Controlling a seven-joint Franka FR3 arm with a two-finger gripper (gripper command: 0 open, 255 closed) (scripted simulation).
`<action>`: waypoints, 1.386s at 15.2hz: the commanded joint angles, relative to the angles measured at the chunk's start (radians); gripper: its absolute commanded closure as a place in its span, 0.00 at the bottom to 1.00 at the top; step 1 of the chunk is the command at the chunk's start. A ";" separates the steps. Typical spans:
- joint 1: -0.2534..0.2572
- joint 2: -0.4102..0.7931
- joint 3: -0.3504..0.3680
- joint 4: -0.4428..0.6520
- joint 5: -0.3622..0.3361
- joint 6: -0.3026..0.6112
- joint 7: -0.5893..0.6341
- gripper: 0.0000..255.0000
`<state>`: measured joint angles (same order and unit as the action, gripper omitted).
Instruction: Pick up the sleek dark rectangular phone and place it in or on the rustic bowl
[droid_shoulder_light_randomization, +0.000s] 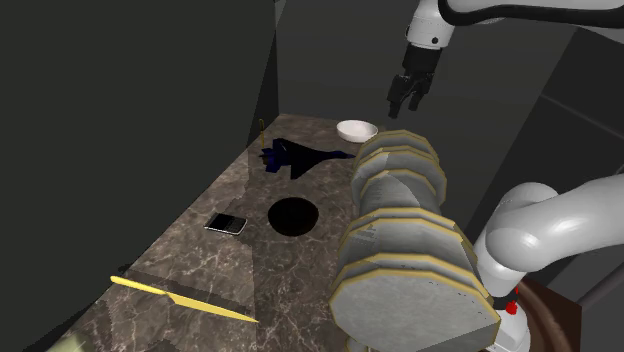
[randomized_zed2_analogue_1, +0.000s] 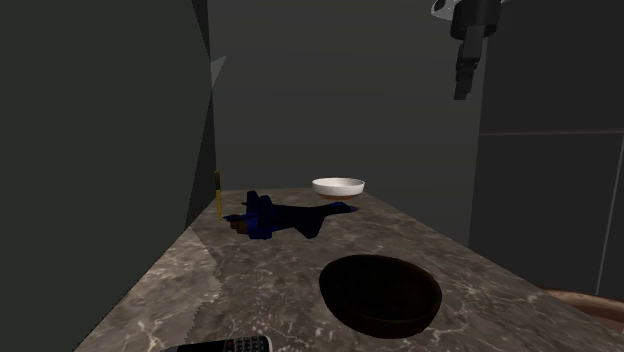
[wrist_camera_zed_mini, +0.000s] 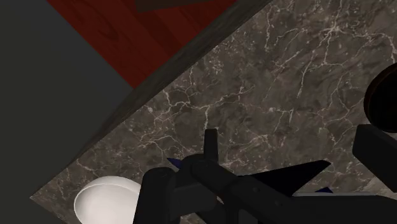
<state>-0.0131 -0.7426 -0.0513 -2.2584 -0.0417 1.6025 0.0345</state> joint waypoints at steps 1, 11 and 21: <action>0.000 0.000 0.000 0.000 0.000 0.000 0.000 0.00; 0.080 0.213 0.121 -0.008 0.067 0.202 0.081 0.00; 0.145 0.490 0.238 0.084 0.082 0.369 0.161 0.00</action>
<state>0.1270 -0.2853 0.1772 -2.1883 0.0420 1.9550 0.1895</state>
